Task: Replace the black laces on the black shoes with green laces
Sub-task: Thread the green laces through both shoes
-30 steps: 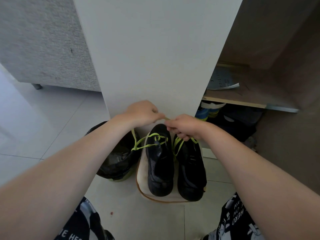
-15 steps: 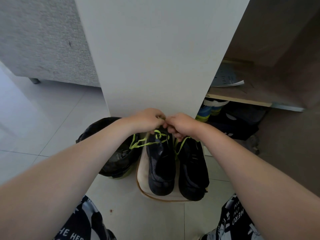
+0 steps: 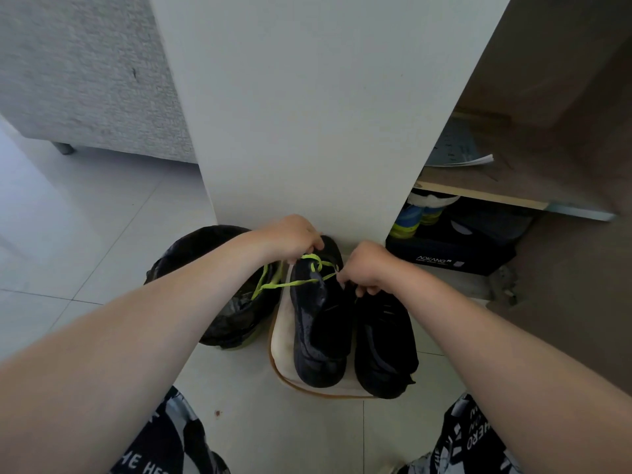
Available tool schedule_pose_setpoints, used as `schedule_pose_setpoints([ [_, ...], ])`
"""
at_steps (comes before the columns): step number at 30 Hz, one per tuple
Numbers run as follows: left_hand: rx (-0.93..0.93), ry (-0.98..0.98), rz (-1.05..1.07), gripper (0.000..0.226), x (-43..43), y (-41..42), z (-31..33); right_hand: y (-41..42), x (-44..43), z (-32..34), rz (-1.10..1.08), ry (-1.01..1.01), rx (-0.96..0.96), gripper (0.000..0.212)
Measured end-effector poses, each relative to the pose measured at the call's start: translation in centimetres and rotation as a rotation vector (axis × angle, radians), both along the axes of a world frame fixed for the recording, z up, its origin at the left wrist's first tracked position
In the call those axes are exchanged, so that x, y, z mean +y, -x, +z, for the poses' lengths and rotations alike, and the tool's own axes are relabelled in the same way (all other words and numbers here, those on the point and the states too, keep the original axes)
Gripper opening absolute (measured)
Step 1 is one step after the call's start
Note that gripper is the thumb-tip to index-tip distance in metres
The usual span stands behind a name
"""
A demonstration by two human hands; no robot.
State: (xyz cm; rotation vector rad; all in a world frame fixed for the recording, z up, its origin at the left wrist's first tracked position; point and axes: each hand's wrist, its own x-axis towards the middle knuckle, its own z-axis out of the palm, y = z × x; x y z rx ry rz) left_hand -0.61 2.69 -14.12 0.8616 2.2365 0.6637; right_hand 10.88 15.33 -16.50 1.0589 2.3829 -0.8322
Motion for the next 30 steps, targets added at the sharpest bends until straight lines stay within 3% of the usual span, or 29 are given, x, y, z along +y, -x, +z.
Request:
schedule_pose_setpoints([
  [6, 0.094, 0.010, -0.090, 0.028, 0.4, -0.6, -1.4, -0.8, 1.5, -1.6, -0.225, 0.346, 0.137, 0.023],
  [9, 0.053, -0.004, -0.126, 0.016, 0.6, -1.1, -2.0, -1.2, 2.1, -1.6, -0.238, 0.442, 0.144, 0.013],
  [15, 0.087, 0.024, -0.239, 0.015, 0.6, -1.4, -2.9, -1.2, 2.3, -1.0, -0.174, 0.474, 0.112, 0.019],
  [19, 0.047, -0.058, -0.224, 0.013, 1.0, -2.1, -3.2, -1.2, 2.3, -0.6, -0.154, 0.482, 0.098, 0.022],
  [30, 0.198, 0.036, -0.211, 0.021, 1.5, -3.2, -3.9, -0.9, 2.6, -1.4, -0.146, 0.476, 0.105, 0.023],
])
